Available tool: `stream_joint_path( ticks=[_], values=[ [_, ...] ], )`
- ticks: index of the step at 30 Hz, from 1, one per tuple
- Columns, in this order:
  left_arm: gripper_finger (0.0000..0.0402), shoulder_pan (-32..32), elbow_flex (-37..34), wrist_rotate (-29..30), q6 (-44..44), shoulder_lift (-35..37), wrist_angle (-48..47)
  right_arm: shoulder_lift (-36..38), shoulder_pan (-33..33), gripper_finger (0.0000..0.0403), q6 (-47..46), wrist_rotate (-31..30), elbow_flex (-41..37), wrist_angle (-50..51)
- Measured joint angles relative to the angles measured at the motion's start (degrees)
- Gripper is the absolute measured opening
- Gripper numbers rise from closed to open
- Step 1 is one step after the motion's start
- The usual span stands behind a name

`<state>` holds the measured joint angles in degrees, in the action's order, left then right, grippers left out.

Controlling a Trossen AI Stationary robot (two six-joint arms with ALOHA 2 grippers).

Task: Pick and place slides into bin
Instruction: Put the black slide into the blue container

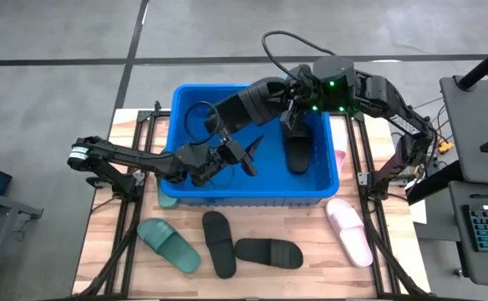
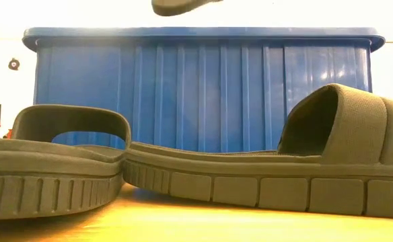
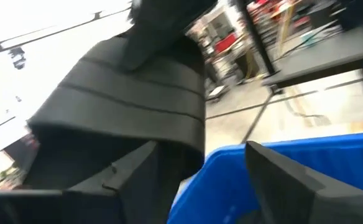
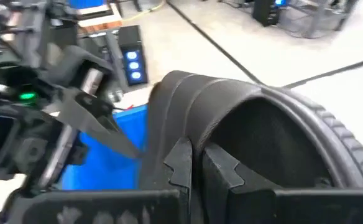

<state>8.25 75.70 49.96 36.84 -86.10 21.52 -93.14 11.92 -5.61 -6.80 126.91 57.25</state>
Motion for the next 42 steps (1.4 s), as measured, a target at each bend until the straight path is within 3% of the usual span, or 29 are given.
stream_joint_path(
  ticks=[5,19,23,27,35,42],
  values=[
    [0.0261,0.07,-0.02,3.14,-0.41,1.81,-0.89,0.4,1.76,0.0011,0.07,-1.31,-0.04,0.05],
    [0.0263,0.24,-5.14,6.17,-1.61,12.81,-3.63,1.27,8.07,0.0011,2.33,0.48,0.02,3.44],
    [0.0263,0.24,-8.33,5.85,-6.02,18.21,-5.78,1.17,11.23,0.0011,3.35,5.41,0.02,5.75],
    [0.0263,0.27,-11.17,5.11,-9.97,23.45,-7.61,1.18,15.43,0.0011,4.62,14.17,-0.04,7.78],
    [0.0263,0.33,-16.69,-2.26,-15.79,30.44,-9.04,-0.48,22.93,0.0011,7.22,29.51,-0.64,13.9],
    [0.0263,0.33,-17.9,-6.55,-18.57,32.89,-13.04,-5.97,25.87,0.0011,11.97,32.9,-0.72,23.0]
  ],
)
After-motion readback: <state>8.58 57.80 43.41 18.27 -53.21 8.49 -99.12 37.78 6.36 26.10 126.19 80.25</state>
